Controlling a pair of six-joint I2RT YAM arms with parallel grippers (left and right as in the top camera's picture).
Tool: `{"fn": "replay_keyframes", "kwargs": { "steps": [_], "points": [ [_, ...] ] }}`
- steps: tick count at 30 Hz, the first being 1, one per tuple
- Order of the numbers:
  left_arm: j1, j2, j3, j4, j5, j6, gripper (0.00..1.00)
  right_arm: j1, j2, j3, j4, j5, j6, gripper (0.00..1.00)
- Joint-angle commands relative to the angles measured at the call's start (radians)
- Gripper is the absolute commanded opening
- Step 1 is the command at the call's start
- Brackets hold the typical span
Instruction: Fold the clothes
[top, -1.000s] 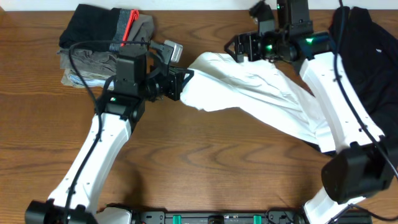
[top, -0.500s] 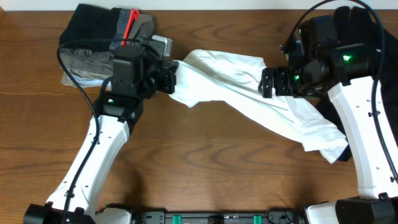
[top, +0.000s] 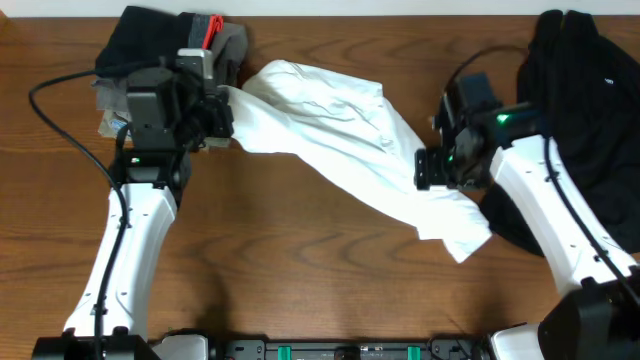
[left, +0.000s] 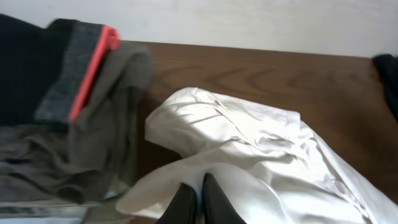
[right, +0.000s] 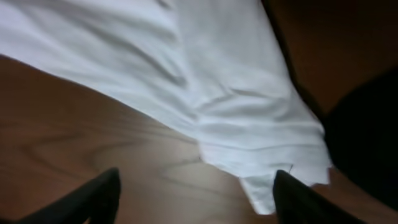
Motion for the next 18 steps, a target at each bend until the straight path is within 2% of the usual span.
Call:
{"fn": "replay_keyframes", "kwargs": {
  "steps": [1, 5, 9, 18],
  "points": [
    [0.007, -0.009, 0.003, 0.004, -0.012, 0.014, 0.06, 0.031, 0.004, -0.072, 0.035, 0.011, 0.003, 0.68],
    [0.007, -0.009, 0.003, 0.0, -0.012, 0.014, 0.06, 0.073, 0.004, -0.153, 0.106, 0.042, 0.003, 0.63],
    [0.007, -0.009, 0.003, -0.003, -0.012, 0.013, 0.06, 0.125, 0.005, -0.229, 0.197, 0.086, -0.004, 0.53],
    [0.007, -0.009, 0.003, -0.024, -0.012, 0.013, 0.06, 0.191, 0.006, -0.338, 0.341, 0.227, 0.019, 0.49]
  ]
}}
